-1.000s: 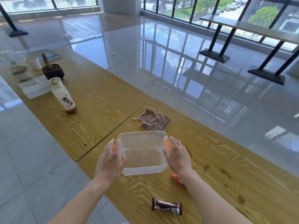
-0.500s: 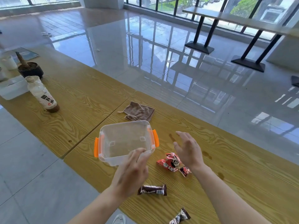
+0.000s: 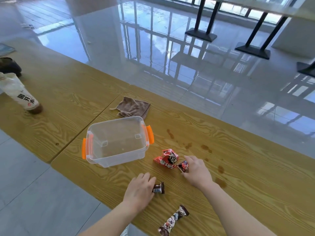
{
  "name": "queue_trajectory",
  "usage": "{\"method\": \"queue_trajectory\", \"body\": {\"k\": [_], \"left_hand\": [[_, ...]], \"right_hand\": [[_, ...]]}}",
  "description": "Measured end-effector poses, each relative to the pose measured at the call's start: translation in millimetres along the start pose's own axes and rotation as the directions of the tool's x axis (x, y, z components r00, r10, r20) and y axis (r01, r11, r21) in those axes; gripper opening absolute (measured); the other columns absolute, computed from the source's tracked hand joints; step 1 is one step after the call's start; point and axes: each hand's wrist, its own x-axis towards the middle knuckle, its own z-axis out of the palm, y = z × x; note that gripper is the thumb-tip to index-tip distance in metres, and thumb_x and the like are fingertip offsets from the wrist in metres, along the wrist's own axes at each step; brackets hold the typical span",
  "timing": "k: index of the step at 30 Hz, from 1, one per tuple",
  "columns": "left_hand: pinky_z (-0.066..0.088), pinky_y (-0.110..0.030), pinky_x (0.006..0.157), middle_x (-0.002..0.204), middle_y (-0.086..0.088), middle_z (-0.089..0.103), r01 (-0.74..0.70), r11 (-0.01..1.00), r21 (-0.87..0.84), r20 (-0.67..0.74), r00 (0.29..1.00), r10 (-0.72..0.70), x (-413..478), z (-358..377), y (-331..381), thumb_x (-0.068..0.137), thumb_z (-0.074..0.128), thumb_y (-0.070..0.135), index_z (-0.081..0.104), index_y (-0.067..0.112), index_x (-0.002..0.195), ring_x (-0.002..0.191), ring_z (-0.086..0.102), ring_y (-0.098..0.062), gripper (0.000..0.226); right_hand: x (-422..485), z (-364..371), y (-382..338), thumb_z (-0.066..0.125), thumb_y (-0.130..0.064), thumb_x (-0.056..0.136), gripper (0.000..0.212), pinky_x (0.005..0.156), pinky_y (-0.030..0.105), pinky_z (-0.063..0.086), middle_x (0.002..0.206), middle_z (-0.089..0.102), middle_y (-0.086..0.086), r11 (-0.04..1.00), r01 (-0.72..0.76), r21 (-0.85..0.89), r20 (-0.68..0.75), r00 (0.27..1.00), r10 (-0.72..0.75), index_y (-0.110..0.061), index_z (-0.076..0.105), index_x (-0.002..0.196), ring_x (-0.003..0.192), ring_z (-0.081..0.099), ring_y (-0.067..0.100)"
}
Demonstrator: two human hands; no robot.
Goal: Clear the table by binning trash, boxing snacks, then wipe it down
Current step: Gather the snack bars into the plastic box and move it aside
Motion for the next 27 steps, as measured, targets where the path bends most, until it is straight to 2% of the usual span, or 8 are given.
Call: {"method": "queue_trajectory", "body": {"k": [4,7,9,11,17,21,27], "left_hand": [[0.044,-0.035,0.080,0.106,0.000,0.054,-0.008,1.000,0.025,-0.017,1.000,0.008,7,-2,6,0.092,0.050,0.020,0.057,0.021,0.110,0.097,0.049,-0.021,0.019],[0.043,-0.033,0.076,0.101,0.000,0.054,-0.006,1.000,0.005,-0.039,0.999,0.006,8,-2,6,0.092,0.047,0.014,0.059,0.021,0.107,0.092,0.049,-0.020,0.020],[0.041,-0.031,0.074,0.099,0.001,0.054,-0.010,1.000,-0.008,-0.052,0.999,0.009,9,-2,6,0.092,0.046,0.012,0.060,0.020,0.107,0.090,0.048,-0.019,0.022],[0.038,-0.030,0.072,0.097,0.001,0.054,-0.007,1.000,-0.018,-0.062,0.998,0.006,9,-3,7,0.091,0.045,0.010,0.060,0.020,0.105,0.088,0.048,-0.019,0.022],[0.040,-0.029,0.067,0.094,0.001,0.051,-0.012,0.999,-0.045,-0.095,0.995,0.007,8,-8,11,0.090,0.043,0.007,0.060,0.017,0.104,0.083,0.047,-0.018,0.024],[0.049,-0.034,0.074,0.098,-0.001,0.052,-0.026,0.995,-0.093,-0.115,0.993,0.016,5,-14,11,0.092,0.046,0.010,0.060,0.016,0.113,0.088,0.050,-0.019,0.026],[0.048,-0.030,0.080,0.102,0.001,0.053,-0.085,0.984,-0.154,-0.204,0.978,0.052,0,-30,15,0.092,0.050,0.015,0.059,0.018,0.118,0.092,0.051,-0.016,0.028]], "right_hand": [[1,8,-4,0.071,-0.028,0.088,0.059,0.102,0.034,0.043,0.138,0.046,-0.005,0.998,0.045,-0.054,-0.062,0.997,-0.048,-0.028,0.048,0.141,0.124,0.040,0.021],[1,13,-6,0.066,-0.018,0.090,0.045,0.097,0.035,0.047,0.128,0.047,0.000,0.998,0.048,-0.040,-0.078,0.996,-0.051,-0.027,0.057,0.133,0.114,0.041,0.021],[1,15,-7,0.062,-0.016,0.091,0.026,0.095,0.035,0.047,0.122,0.045,0.002,0.999,0.038,-0.034,-0.088,0.995,-0.041,-0.021,0.066,0.117,0.109,0.042,0.021],[0,16,-6,0.059,-0.013,0.091,0.016,0.091,0.034,0.047,0.116,0.043,0.003,0.999,0.019,-0.029,-0.102,0.995,-0.022,-0.015,0.066,0.105,0.104,0.043,0.023],[-7,17,-2,0.059,-0.007,0.087,0.010,0.083,0.030,0.046,0.108,0.041,0.003,1.000,0.008,-0.017,-0.159,0.987,-0.011,-0.010,0.065,0.095,0.094,0.046,0.022],[-16,13,4,0.061,-0.009,0.087,0.010,0.082,0.030,0.048,0.107,0.044,0.002,1.000,0.007,0.001,-0.198,0.980,-0.007,-0.010,0.066,0.096,0.093,0.048,0.020],[-24,-1,5,0.062,-0.010,0.087,0.011,0.081,0.032,0.049,0.103,0.044,0.001,1.000,0.021,0.013,-0.255,0.967,-0.017,-0.011,0.067,0.096,0.091,0.048,0.019]]}}
